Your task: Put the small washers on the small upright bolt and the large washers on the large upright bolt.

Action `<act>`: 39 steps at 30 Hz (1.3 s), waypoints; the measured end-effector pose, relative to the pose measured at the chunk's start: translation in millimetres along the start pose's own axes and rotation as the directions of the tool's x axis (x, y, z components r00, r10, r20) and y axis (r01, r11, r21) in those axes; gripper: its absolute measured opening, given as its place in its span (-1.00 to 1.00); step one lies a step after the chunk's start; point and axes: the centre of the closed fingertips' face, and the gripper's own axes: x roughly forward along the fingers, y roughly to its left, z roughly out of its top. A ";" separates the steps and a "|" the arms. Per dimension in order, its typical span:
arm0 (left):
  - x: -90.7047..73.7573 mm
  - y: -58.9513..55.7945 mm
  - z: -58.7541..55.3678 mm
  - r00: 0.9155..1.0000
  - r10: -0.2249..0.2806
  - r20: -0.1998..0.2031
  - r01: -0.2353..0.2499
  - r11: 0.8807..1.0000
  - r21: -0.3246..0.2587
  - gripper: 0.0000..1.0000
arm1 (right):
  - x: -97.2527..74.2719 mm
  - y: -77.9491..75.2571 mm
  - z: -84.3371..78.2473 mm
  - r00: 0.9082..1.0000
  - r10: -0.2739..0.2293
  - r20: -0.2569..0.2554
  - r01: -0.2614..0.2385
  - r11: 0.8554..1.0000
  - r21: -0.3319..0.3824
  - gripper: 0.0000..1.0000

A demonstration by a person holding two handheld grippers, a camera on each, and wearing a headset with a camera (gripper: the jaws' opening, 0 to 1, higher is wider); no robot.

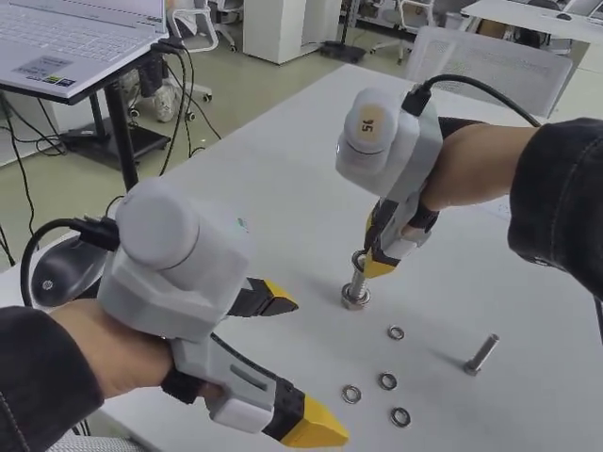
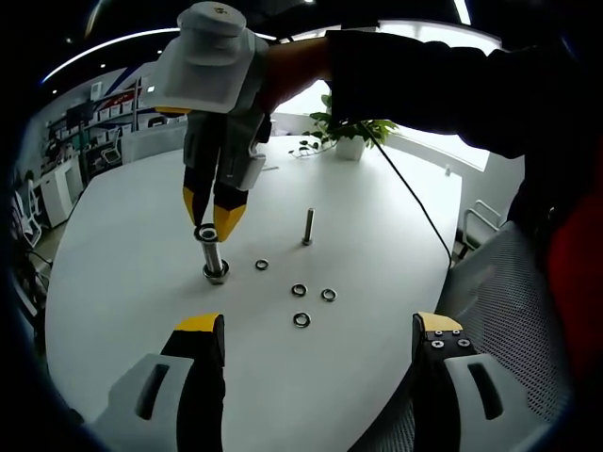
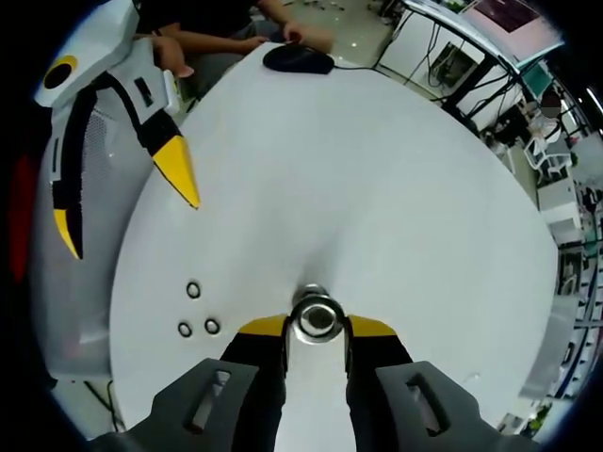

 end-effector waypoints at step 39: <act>-4.7 5.2 0.5 1.000 0.008 0.011 -0.007 1.000 -0.011 0.63 | 36.6 1.0 -2.4 0.998 0.062 -0.031 -0.062 0.998 0.004 -0.53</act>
